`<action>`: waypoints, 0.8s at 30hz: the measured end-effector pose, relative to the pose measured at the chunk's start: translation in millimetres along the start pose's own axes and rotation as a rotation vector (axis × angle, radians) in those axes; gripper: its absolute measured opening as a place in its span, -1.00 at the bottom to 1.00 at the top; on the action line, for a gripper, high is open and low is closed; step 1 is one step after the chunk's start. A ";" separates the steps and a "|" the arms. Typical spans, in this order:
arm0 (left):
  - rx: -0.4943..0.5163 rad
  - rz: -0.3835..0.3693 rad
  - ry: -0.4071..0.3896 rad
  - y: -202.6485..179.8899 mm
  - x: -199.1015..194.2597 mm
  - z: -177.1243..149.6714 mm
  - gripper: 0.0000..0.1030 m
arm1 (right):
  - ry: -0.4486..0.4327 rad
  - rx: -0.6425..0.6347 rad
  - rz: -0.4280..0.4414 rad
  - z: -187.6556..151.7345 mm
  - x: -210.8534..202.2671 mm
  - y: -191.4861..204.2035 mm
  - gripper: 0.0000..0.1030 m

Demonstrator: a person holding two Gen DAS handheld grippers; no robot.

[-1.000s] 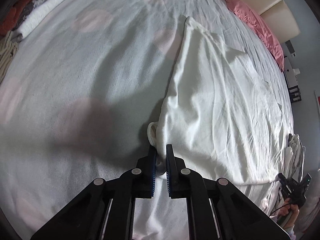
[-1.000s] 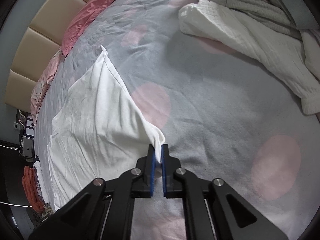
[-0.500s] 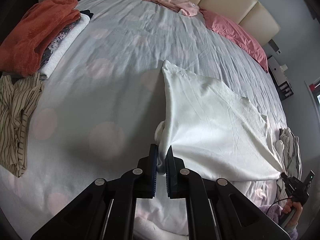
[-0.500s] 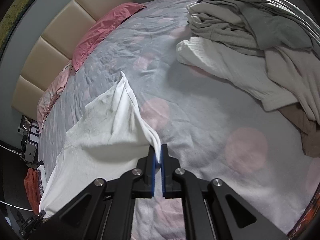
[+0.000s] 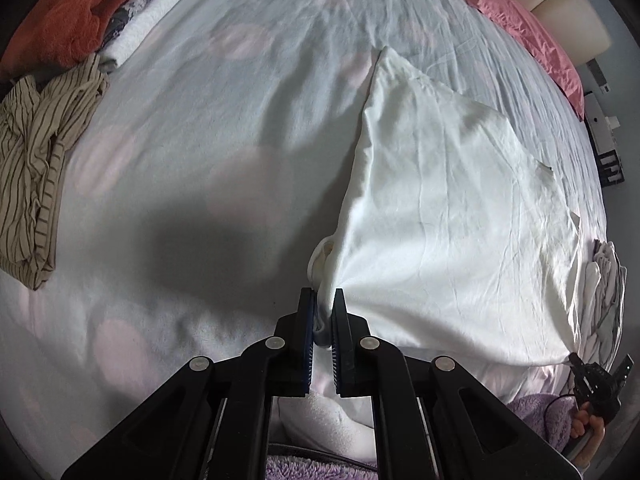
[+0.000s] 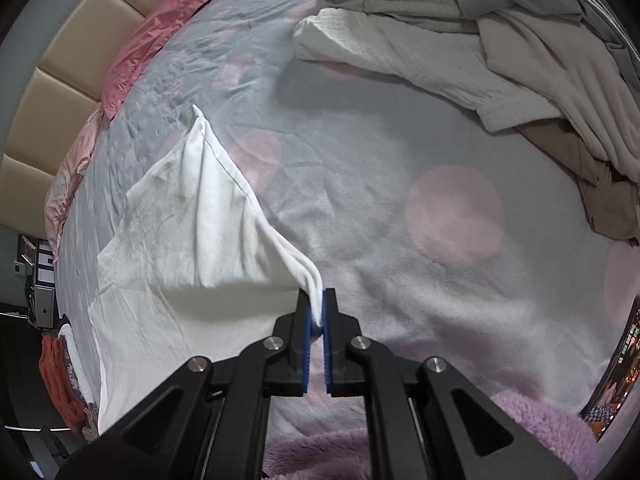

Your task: Fold clothes

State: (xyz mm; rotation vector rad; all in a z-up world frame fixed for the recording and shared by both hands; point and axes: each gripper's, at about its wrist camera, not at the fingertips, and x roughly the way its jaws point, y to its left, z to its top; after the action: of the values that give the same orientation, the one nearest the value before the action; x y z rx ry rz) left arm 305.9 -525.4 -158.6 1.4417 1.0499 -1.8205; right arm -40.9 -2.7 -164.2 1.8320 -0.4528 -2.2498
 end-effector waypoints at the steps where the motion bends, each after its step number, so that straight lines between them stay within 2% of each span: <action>1: -0.006 0.002 0.010 1.3 3.6 0.1 -0.80 | 0.005 -0.001 -0.006 -0.2 1.2 -0.5 -0.87; 7: -0.068 0.009 0.034 15.6 10.4 -1.7 -0.61 | 0.011 0.019 -0.011 -2.3 2.8 -3.9 -0.80; 10: -0.118 0.005 0.005 26.0 5.1 -3.1 -0.58 | -0.015 0.049 -0.001 -3.2 -2.2 -8.3 -0.70; 13: -0.158 -0.015 -0.032 32.8 -0.9 -4.1 -0.56 | -0.088 0.081 -0.002 -4.5 -14.6 -12.3 -0.69; 16: -0.138 -0.045 -0.080 26.1 -8.5 -5.4 -0.43 | -0.189 0.108 0.019 -4.3 -30.9 -16.7 -0.69; 18: -0.101 -0.054 -0.118 14.7 -14.2 -5.6 -0.43 | -0.230 0.108 0.045 -2.8 -37.2 -17.5 -0.69; 21: -0.040 -0.064 -0.176 -4.2 -23.1 -5.5 -0.42 | -0.248 0.082 0.098 -1.0 -38.4 -11.3 -0.69; 24: 0.047 -0.037 -0.268 -30.7 -36.2 -5.3 -0.19 | -0.250 0.027 0.148 0.2 -37.7 -0.2 -0.68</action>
State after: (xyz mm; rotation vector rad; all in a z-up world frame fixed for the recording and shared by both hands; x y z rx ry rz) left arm 292.0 -506.0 -117.2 1.1690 0.9083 -2.0103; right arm -33.3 10.6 -129.7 1.4802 -0.6409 -2.3874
